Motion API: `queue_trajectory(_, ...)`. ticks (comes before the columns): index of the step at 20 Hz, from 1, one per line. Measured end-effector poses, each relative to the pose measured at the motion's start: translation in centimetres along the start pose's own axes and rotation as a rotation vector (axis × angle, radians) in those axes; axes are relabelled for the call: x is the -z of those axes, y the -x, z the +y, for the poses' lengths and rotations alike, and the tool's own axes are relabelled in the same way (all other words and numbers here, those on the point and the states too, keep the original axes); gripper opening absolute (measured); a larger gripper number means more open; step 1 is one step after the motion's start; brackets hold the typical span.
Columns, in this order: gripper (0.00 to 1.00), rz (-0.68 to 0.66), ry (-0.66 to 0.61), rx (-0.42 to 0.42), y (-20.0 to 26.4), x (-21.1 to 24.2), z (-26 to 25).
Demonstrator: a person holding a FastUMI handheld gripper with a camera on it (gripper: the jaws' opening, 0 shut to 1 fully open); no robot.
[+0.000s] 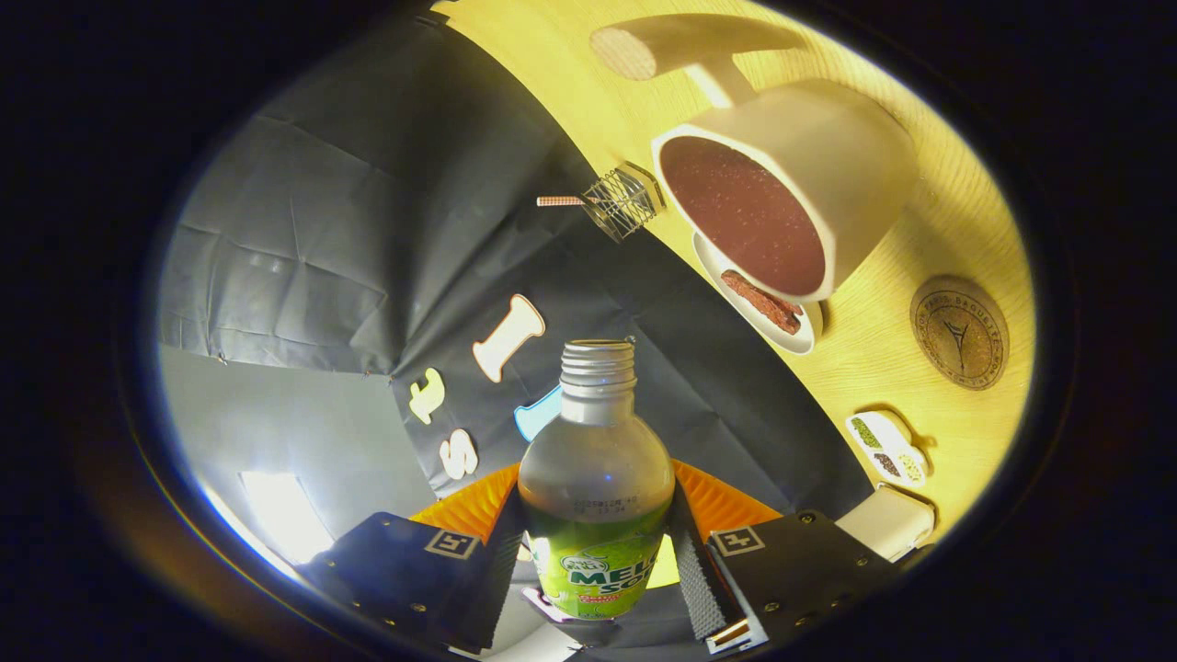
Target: Take the bottle from table, then pour the juice into the cup, finally place the bottle on the coaster
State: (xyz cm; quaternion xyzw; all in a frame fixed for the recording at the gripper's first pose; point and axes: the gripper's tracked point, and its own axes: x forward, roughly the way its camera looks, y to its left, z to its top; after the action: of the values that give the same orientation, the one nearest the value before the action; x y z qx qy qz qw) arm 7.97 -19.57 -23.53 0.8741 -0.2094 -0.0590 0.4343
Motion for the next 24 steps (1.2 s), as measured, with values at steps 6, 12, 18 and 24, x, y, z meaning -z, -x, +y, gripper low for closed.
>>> queue_trajectory(6,0.76,-0.005,0.009,0.012,0.4,-0.7,-0.4)
queue_trajectory(12,0.76,0.004,0.025,0.025,0.8,-0.8,-1.0)
queue_trajectory(18,0.76,0.01,0.037,0.04,1.1,-0.7,-1.4)
queue_trajectory(24,0.76,0.049,0.131,0.063,1.9,0.2,-1.6)
